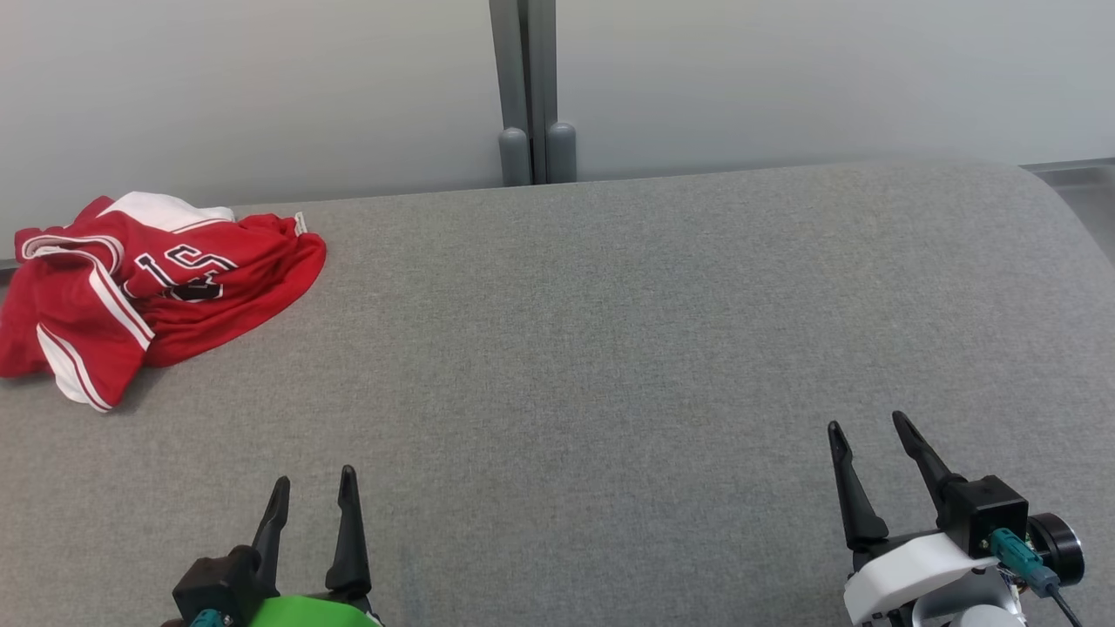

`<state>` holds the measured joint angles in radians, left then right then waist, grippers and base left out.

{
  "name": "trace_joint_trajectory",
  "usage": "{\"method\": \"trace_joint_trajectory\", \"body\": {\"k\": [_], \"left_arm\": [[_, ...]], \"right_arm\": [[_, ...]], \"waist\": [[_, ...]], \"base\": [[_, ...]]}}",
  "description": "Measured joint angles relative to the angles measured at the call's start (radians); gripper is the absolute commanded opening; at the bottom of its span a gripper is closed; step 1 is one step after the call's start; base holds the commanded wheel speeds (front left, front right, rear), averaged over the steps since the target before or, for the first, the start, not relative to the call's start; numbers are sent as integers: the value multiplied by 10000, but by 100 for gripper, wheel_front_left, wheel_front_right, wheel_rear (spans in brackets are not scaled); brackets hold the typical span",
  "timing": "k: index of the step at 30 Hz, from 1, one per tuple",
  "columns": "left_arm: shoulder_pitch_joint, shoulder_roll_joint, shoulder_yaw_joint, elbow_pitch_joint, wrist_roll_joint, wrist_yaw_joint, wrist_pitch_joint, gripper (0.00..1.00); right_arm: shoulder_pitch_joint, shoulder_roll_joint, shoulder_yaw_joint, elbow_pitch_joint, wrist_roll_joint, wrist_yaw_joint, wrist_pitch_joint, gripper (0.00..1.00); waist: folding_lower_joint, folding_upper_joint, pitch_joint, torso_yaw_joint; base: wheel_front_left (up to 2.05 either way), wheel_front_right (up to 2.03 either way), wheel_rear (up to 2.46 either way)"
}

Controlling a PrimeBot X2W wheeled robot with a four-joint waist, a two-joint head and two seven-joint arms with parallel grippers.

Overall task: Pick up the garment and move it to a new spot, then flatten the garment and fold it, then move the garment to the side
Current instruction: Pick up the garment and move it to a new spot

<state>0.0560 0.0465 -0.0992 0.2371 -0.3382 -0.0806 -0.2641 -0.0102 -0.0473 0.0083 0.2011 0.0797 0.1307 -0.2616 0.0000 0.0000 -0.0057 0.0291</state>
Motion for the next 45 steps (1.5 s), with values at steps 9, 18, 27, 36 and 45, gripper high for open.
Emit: {"method": "trace_joint_trajectory", "body": {"k": [9, 18, 27, 36, 45], "left_arm": [[0, 0, 2, 29, -27, -29, 0, 100], [-65, 2, -171, -19, 17, -42, 0, 100], [-50, 10, 44, -56, 65, -13, 0, 100], [-43, 10, 148, -96, 90, -31, 0, 100], [-61, 8, 299, -497, 73, 105, -2, 100]], "right_arm": [[2, 0, -23, -4, 12, 0, 0, 100], [201, -10, -316, -27, 12, 0, -2, 100], [185, -8, -153, -58, 13, 2, -2, 100], [144, -4, -33, -6, 42, 6, -2, 100], [-14, 0, -6, -61, -180, 4, -2, 100]], "waist": [[0, 0, 21, 46], [0, 0, 45, 735], [0, 0, 83, 2257], [0, 1, 137, 3731], [0, 0, 435, 4040]], "base": [[0, 0, 0], [0, 0, 0], [0, 0, 0], [0, 0, 0], [0, 0, 0]]}}
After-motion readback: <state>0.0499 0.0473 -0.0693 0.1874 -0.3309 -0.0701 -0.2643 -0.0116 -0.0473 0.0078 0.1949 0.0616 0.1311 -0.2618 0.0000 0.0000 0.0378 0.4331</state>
